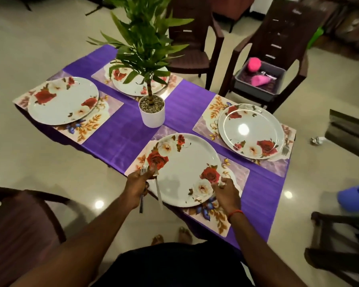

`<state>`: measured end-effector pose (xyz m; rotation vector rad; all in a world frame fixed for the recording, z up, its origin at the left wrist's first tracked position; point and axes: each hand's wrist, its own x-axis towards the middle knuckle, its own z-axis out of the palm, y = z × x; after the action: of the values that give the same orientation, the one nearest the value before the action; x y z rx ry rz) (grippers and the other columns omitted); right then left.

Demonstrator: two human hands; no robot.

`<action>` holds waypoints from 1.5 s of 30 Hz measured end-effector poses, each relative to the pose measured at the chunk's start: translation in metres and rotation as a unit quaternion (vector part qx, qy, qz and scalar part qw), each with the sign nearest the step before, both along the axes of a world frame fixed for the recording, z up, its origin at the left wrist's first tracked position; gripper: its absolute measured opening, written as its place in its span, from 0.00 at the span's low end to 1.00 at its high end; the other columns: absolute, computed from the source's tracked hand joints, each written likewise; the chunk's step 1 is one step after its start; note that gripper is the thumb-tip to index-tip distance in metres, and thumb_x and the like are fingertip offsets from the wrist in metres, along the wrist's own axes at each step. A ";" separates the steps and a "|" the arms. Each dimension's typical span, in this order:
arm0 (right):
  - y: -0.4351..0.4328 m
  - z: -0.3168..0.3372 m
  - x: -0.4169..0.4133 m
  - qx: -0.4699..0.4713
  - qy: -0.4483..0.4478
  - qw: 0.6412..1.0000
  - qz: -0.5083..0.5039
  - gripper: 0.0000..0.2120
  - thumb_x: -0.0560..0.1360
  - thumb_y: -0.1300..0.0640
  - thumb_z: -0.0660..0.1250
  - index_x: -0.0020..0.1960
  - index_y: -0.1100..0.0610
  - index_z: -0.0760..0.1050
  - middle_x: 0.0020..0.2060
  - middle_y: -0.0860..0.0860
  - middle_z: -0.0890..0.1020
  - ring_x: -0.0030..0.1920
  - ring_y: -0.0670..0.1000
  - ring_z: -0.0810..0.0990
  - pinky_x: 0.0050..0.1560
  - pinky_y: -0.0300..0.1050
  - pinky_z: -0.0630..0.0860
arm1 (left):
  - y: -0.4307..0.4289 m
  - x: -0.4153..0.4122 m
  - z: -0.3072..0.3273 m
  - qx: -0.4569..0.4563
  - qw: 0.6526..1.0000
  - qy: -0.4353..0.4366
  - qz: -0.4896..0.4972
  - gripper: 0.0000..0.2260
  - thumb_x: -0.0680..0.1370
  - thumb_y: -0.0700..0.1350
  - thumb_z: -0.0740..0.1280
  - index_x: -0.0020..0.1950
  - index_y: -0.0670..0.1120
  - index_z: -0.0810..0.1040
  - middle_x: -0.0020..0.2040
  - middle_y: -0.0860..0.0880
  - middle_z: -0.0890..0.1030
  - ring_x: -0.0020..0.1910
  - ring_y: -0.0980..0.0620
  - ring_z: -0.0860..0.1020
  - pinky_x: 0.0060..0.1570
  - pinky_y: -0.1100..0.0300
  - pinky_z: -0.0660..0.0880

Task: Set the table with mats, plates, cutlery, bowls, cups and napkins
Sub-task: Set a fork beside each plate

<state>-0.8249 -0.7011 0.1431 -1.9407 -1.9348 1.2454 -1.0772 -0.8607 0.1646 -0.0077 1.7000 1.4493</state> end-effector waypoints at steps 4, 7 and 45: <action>0.001 -0.006 -0.002 0.002 -0.013 1.000 0.003 0.15 0.78 0.46 0.65 0.60 0.53 0.76 0.55 0.52 0.84 0.53 0.56 0.81 0.51 0.49 0.76 | 0.005 -0.014 0.000 -0.009 1.000 0.010 -0.008 0.12 0.77 0.48 0.75 0.51 0.40 0.82 0.42 0.44 0.82 0.24 0.55 0.63 0.23 0.64 0.60; 0.003 -0.007 0.000 -0.011 -0.009 1.000 -0.017 0.13 0.78 0.49 0.66 0.58 0.55 0.77 0.54 0.54 0.84 0.49 0.55 0.80 0.48 0.46 0.73 | 0.011 -0.020 0.000 -0.006 1.000 0.009 -0.007 0.10 0.77 0.46 0.74 0.49 0.39 0.82 0.34 0.46 0.79 0.23 0.56 0.63 0.23 0.65 0.60; -0.135 0.015 -0.260 -0.027 0.182 0.982 -0.037 0.12 0.74 0.70 0.66 0.44 0.52 0.75 0.34 0.56 0.82 0.30 0.47 0.82 0.33 0.45 0.81 | 0.079 -0.197 -0.022 -0.048 0.921 0.124 -0.366 0.13 0.80 0.45 0.71 0.37 0.42 0.80 0.19 0.54 0.66 0.17 0.60 0.59 0.19 0.67 0.55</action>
<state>-1.0853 -0.8360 0.1585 -1.6451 -1.6489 1.5205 -1.2745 -0.7814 0.1429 0.7118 1.7012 0.8209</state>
